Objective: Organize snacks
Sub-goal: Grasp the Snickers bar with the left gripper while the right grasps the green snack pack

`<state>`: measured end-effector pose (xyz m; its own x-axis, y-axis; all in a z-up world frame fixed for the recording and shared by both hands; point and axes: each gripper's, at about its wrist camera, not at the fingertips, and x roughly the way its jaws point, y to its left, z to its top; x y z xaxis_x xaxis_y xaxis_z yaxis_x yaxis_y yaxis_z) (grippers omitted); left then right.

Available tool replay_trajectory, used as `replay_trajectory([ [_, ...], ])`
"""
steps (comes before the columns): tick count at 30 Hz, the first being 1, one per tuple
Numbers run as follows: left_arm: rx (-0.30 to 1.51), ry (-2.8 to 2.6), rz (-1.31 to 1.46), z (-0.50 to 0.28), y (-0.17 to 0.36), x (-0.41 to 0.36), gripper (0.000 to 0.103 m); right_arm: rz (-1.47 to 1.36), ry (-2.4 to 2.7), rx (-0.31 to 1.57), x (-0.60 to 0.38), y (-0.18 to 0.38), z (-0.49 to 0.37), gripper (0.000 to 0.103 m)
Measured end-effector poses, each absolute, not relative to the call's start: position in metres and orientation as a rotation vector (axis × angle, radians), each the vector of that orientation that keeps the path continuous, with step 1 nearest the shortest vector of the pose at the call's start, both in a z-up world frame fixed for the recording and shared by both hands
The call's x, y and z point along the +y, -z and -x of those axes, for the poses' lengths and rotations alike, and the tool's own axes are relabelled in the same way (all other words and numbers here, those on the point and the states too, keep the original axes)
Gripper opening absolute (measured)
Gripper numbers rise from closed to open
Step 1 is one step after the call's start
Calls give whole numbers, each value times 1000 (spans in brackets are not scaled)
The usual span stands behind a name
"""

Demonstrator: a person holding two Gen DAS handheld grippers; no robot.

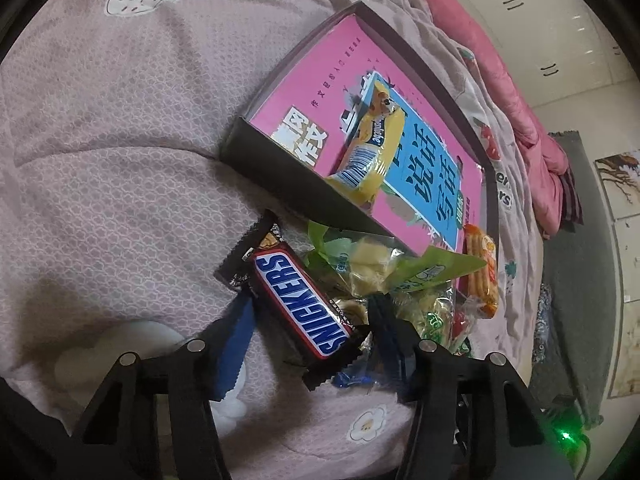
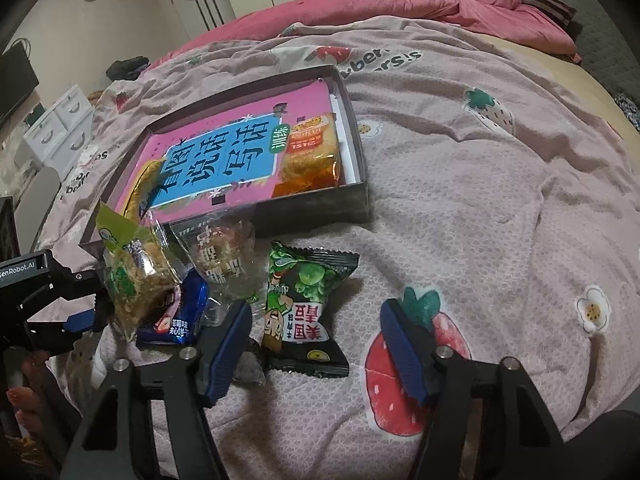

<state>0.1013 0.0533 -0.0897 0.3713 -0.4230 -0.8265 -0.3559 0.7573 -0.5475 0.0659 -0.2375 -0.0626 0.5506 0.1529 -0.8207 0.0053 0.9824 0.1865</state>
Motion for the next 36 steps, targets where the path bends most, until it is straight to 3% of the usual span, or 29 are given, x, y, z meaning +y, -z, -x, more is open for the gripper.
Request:
replay_trajectory([
  [7,1222,56,748,-101,91,58,48,-112,-121,1001,-226,70,-73,38],
  [12,1217,65,680,-101,90,55,41,-117,-140,1001,-228,71,-74,33],
  [17,1208,74,628,-97,90,59,29,-147,-140,970,-237,63,-73,31],
  [36,1209,121,534,-86,83,62,29,-164,-169,861,-241,37,-64,30],
])
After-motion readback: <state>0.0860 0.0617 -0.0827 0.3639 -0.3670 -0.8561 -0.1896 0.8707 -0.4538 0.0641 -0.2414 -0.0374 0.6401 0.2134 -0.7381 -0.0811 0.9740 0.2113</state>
